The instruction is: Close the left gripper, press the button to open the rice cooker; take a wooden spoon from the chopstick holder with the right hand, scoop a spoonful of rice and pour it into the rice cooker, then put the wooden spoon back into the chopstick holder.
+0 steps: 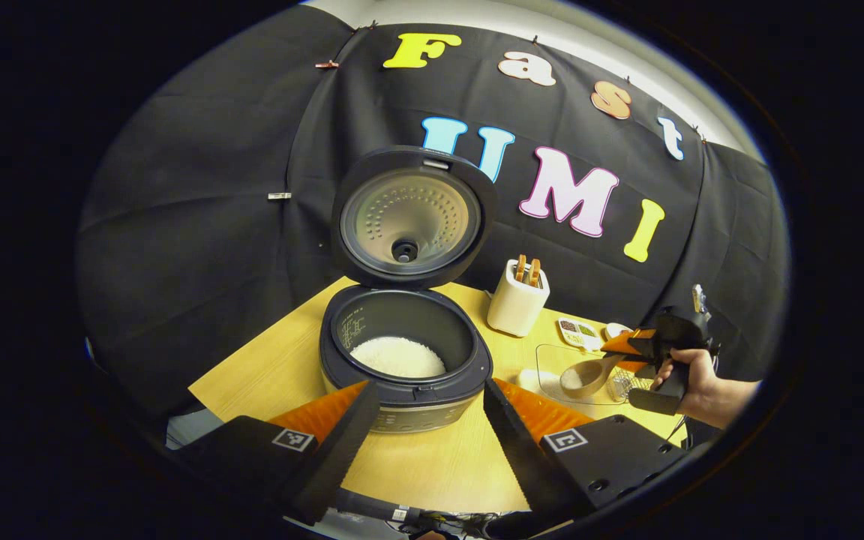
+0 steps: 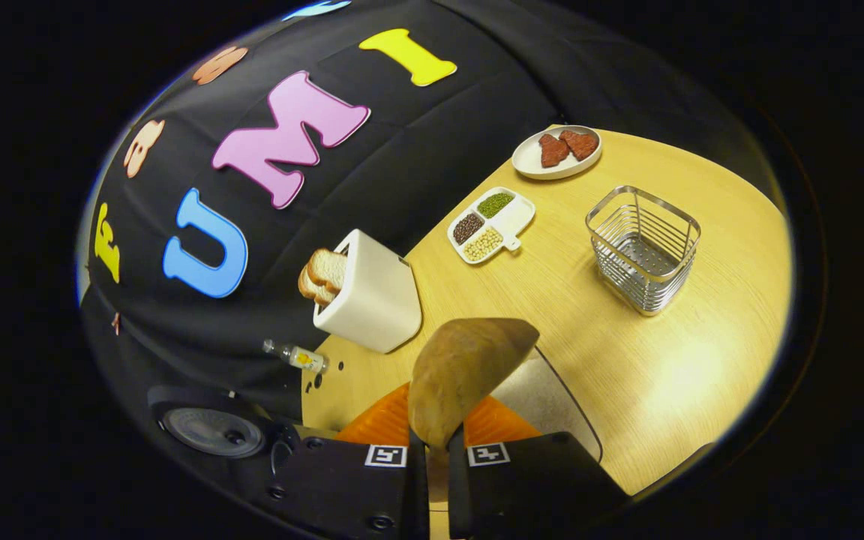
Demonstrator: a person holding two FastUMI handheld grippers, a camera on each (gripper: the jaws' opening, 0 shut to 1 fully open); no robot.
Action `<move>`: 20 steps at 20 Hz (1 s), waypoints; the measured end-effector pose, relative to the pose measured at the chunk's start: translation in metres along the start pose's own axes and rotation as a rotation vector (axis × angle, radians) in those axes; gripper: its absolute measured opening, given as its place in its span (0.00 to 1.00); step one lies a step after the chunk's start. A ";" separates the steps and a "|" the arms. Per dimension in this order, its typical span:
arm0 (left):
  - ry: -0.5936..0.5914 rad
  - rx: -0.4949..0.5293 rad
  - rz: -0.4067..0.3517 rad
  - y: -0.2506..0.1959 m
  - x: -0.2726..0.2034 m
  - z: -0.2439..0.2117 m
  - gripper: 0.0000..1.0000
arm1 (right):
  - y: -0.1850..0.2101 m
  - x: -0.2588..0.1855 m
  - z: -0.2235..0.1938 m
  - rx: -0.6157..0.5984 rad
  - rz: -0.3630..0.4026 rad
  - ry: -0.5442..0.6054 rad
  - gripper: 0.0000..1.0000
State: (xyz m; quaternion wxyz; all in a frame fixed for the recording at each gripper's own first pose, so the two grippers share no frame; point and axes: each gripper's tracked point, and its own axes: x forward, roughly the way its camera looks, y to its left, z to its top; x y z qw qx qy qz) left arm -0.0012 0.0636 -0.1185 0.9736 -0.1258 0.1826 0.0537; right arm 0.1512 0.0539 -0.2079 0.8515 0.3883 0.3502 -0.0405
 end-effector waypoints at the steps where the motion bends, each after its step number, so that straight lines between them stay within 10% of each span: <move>1: 0.002 -0.003 -0.004 0.000 0.001 0.001 0.95 | 0.003 -0.004 0.005 0.030 0.005 -0.004 0.15; 12: -0.026 -0.030 0.009 0.034 0.003 0.009 0.95 | 0.112 -0.034 0.011 0.238 0.198 0.025 0.14; 20: -0.047 -0.097 0.076 0.079 0.000 0.004 0.95 | 0.208 -0.037 -0.070 0.109 0.316 0.127 0.14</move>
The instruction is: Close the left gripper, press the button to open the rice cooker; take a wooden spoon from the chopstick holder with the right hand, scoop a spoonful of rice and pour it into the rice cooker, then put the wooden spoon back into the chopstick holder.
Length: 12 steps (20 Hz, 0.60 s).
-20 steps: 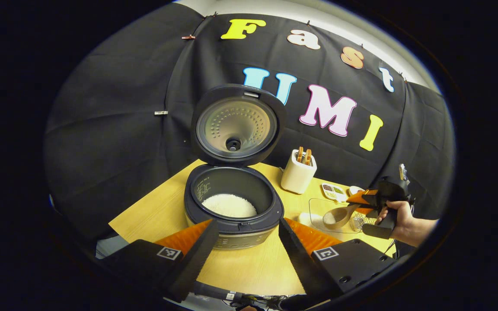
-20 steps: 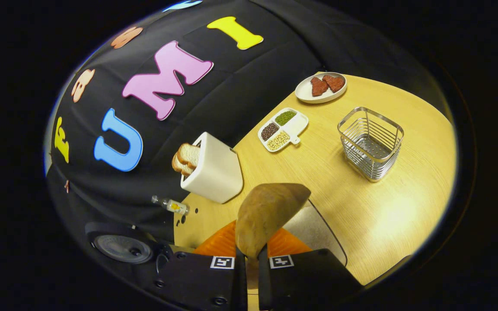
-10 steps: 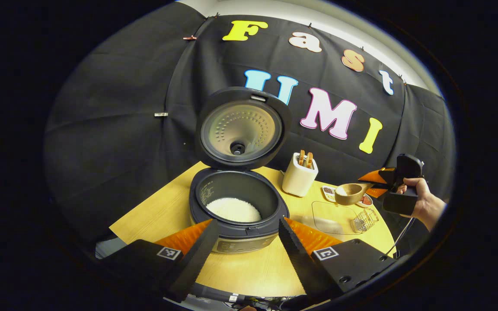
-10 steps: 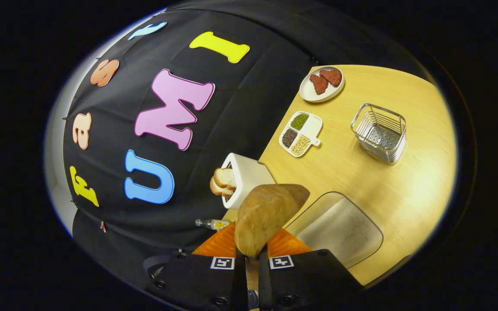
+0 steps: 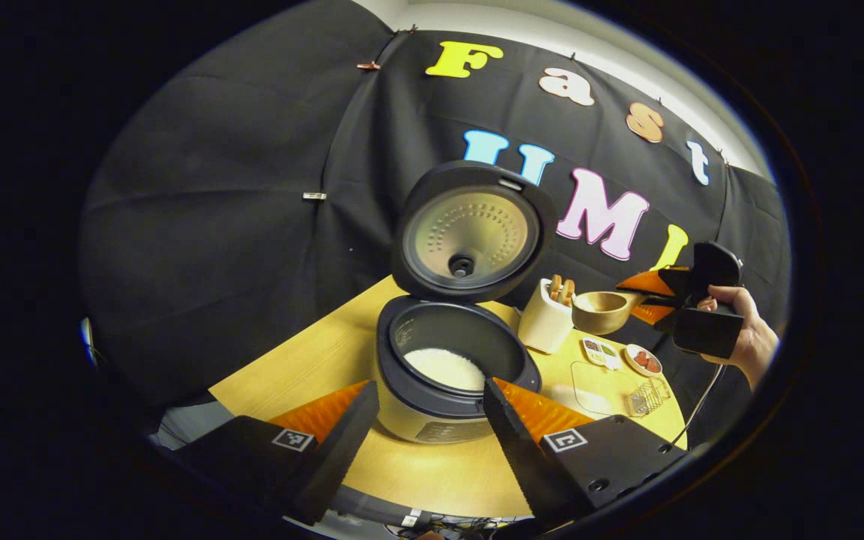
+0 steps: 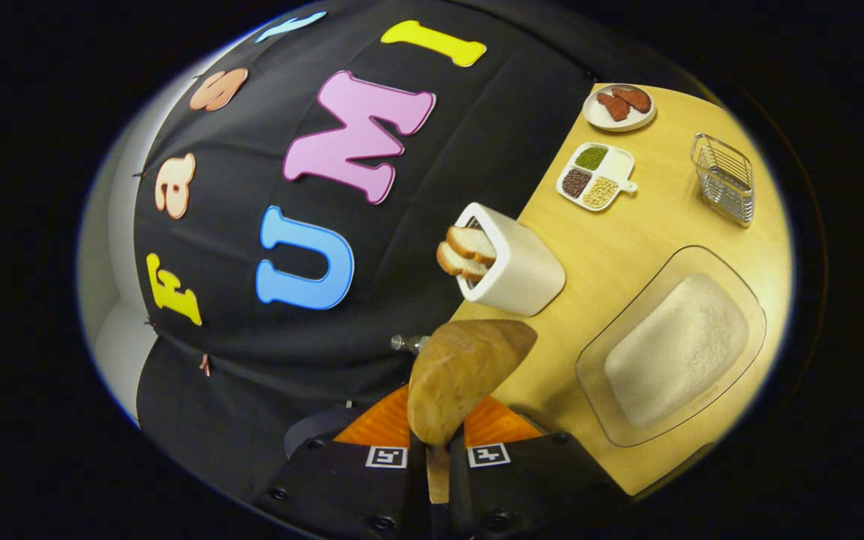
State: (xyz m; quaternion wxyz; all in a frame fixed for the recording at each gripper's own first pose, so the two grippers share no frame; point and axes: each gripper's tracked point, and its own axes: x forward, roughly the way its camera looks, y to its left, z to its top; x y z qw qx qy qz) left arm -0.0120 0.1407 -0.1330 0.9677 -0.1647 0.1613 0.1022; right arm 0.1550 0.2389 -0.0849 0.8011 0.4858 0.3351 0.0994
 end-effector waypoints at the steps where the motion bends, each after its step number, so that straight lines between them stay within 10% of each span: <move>1: 0.003 -0.014 0.002 0.003 0.000 -0.003 0.95 | 0.009 0.004 -0.015 -0.048 0.014 0.018 0.14; 12: -0.031 0.007 0.012 0.027 -0.002 0.001 0.95 | 0.059 0.039 -0.118 -0.651 0.130 0.031 0.14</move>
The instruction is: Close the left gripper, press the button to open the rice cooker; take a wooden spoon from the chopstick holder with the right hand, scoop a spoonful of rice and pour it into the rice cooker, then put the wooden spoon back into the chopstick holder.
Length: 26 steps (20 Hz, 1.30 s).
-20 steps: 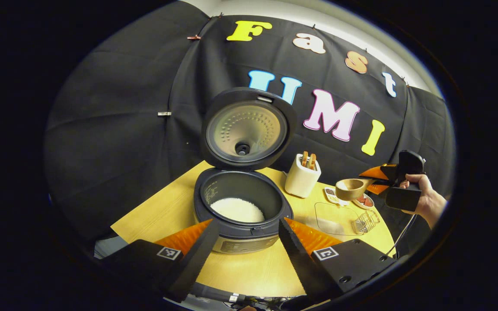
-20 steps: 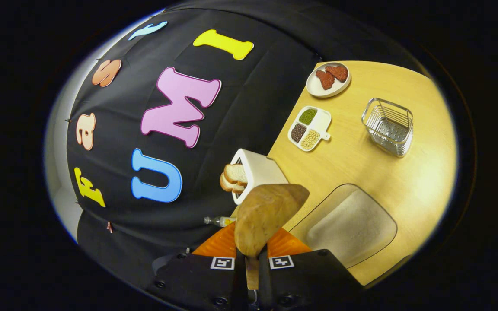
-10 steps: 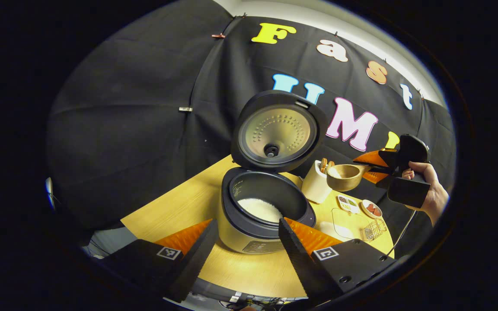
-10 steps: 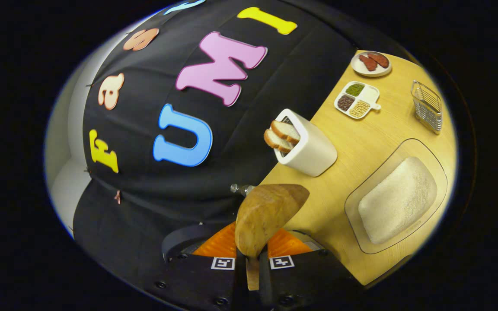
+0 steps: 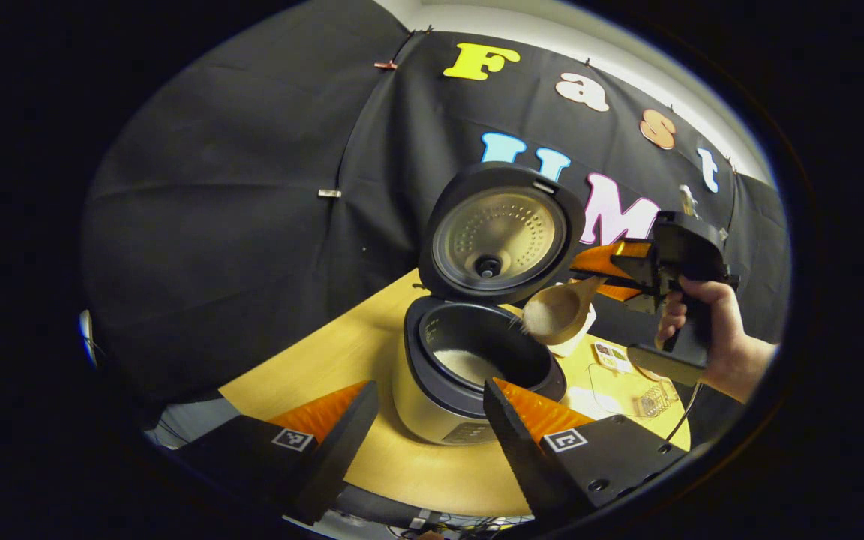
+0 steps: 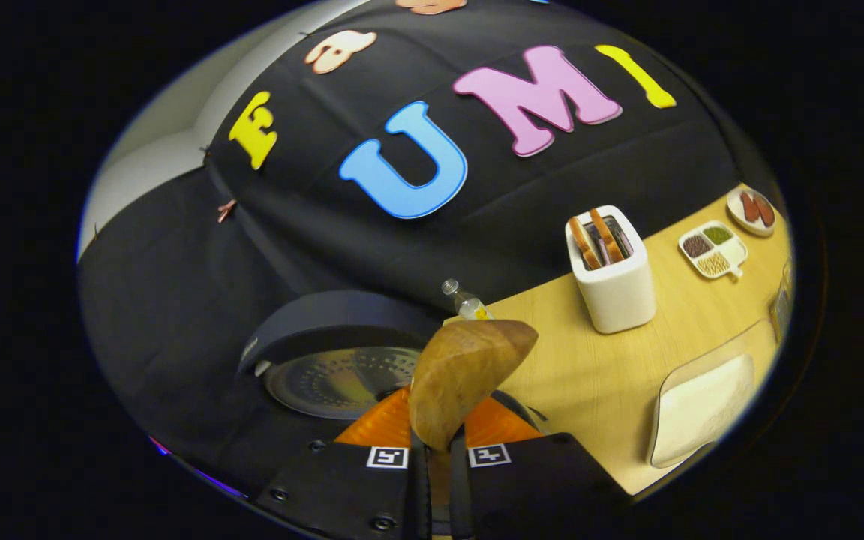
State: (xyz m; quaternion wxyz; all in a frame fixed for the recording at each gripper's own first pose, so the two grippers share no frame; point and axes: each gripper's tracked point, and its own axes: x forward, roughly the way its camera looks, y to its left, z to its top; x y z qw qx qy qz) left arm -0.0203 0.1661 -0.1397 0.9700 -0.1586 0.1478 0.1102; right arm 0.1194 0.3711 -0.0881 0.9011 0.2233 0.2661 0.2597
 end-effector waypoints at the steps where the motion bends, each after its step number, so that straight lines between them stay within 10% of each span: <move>1: -0.002 0.002 -0.002 -0.001 0.002 0.001 0.95 | 0.005 0.003 -0.005 -0.054 0.009 0.000 0.14; 26: -0.039 0.014 0.089 0.007 -0.005 0.008 0.95 | 0.075 0.012 -0.080 -0.923 0.312 -0.021 0.14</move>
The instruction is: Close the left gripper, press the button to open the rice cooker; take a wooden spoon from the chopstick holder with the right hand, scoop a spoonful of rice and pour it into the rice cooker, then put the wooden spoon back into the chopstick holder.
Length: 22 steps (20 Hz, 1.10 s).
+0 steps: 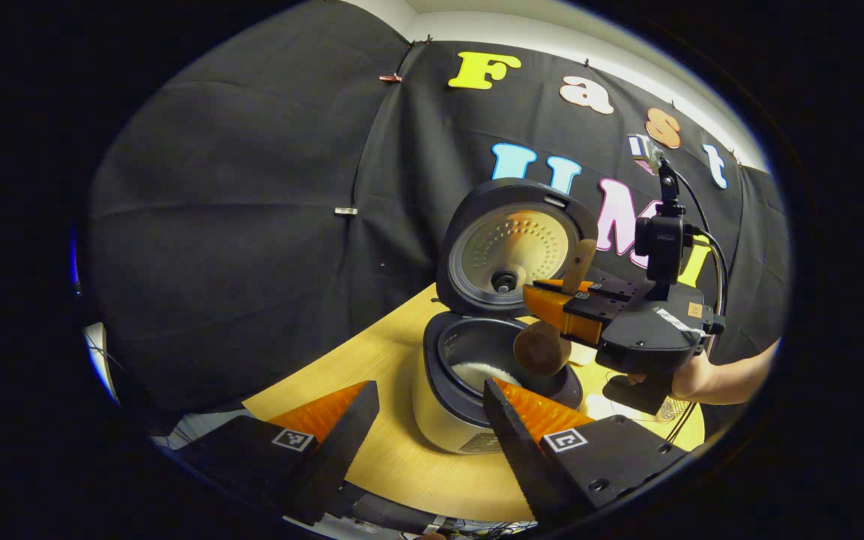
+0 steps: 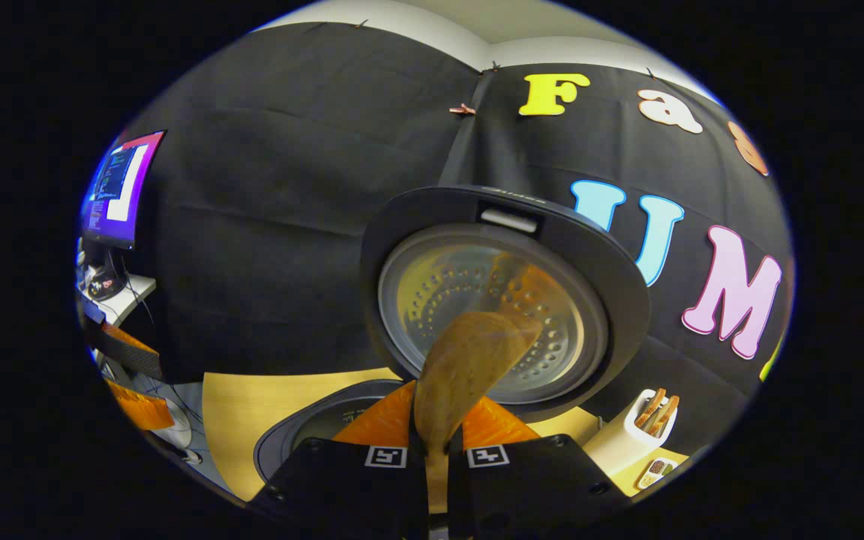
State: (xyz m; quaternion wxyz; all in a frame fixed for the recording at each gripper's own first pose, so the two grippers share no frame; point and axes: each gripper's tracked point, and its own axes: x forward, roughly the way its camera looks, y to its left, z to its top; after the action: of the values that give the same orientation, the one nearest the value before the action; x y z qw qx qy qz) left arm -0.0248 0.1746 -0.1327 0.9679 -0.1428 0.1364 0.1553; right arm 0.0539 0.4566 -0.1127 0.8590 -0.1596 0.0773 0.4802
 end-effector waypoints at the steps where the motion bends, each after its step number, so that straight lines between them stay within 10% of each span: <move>1: -0.002 0.001 0.001 -0.002 -0.001 0.000 0.95 | 0.002 -0.002 0.002 0.021 0.007 -0.004 0.14; 14: -0.019 0.037 -0.054 -0.047 -0.002 0.014 0.95 | -0.119 -0.067 0.035 0.678 -0.215 -0.073 0.14; 22: -0.021 0.078 -0.140 -0.111 0.005 0.026 0.95 | -0.232 -0.172 -0.008 0.777 -0.460 -0.108 0.14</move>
State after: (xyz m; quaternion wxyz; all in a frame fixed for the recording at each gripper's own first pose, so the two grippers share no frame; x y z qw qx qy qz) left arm 0.0234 0.0834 -0.0842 0.9826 -0.1128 0.1220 0.0831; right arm 0.1604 0.2035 -0.0247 0.9424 0.1868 0.1695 0.2198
